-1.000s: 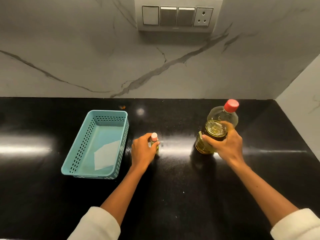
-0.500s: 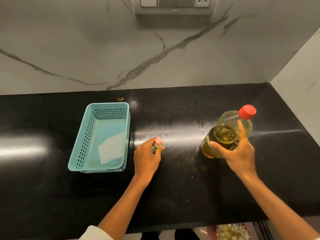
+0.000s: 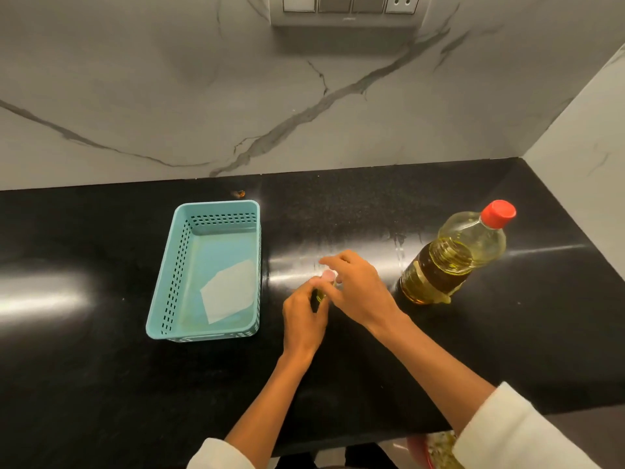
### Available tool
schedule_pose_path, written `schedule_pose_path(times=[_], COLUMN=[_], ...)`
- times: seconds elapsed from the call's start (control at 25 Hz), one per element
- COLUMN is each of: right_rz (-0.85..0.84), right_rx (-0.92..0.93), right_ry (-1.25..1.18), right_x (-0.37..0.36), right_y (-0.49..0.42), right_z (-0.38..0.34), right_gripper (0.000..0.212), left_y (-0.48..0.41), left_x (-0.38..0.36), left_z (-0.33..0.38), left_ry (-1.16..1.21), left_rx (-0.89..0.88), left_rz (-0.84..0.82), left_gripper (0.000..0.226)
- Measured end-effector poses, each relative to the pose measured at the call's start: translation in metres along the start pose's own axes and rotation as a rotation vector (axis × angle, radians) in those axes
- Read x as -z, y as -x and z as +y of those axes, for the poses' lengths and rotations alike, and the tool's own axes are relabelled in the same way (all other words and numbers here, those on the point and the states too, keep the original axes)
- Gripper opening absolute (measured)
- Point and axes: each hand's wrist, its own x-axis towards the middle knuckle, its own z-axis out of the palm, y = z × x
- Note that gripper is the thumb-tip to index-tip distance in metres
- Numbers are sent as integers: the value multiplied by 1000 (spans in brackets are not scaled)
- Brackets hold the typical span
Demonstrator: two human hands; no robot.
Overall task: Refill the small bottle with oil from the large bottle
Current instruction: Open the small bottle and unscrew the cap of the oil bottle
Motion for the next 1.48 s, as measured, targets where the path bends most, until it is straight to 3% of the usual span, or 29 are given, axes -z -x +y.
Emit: schedule_pose_path(times=[0.2, 0.32, 0.4, 0.52, 0.6, 0.76, 0.88, 1.0, 1.08, 1.2, 1.36, 1.48], right_rz=[-55, -179, -280, -231, -167, -251, -353, -290, -239, -314, -379, -302], right_rx=[115, 255, 287, 128, 61, 154, 214, 117, 98, 153, 147, 68], right_ry=[146, 137, 82, -60, 36, 213, 125, -16, 75, 233, 87, -46], right_x=[-8, 3, 14, 26, 29, 28, 31, 35, 34, 33, 34, 37], right_y=[-5, -9, -15, -20, -18, -18, -22, -25, -26, -27, -28, -27], right_z=[0, 3, 4, 6, 3, -1, 6, 5, 3, -2, 1, 5], right_gripper=[21, 5, 23, 38, 33, 15, 34, 36, 32, 21, 28, 39], left_y=[0, -3, -5, -8, -9, -10, -10, -9, -10, -11, -10, -11], left_x=[5, 6, 7, 12, 15, 16, 17, 17, 16, 14, 14, 13], left_z=[-14, -16, -15, -14, -14, -16, -14, -13, -15, -18, -17, -17], left_ry=[-38, -36, -29, -6, 4, -45, -34, -16, -20, -32, -12, 1], left_rx=[-86, -100, -109, -142, -163, -178, -181, -179, -188, -193, -182, -195], left_rz=[-87, -121, -135, -158, -180, -220, -212, -214, -226, -237, -214, -221], left_gripper=[16, 16, 21, 19, 26, 19, 26, 27, 25, 20, 25, 19])
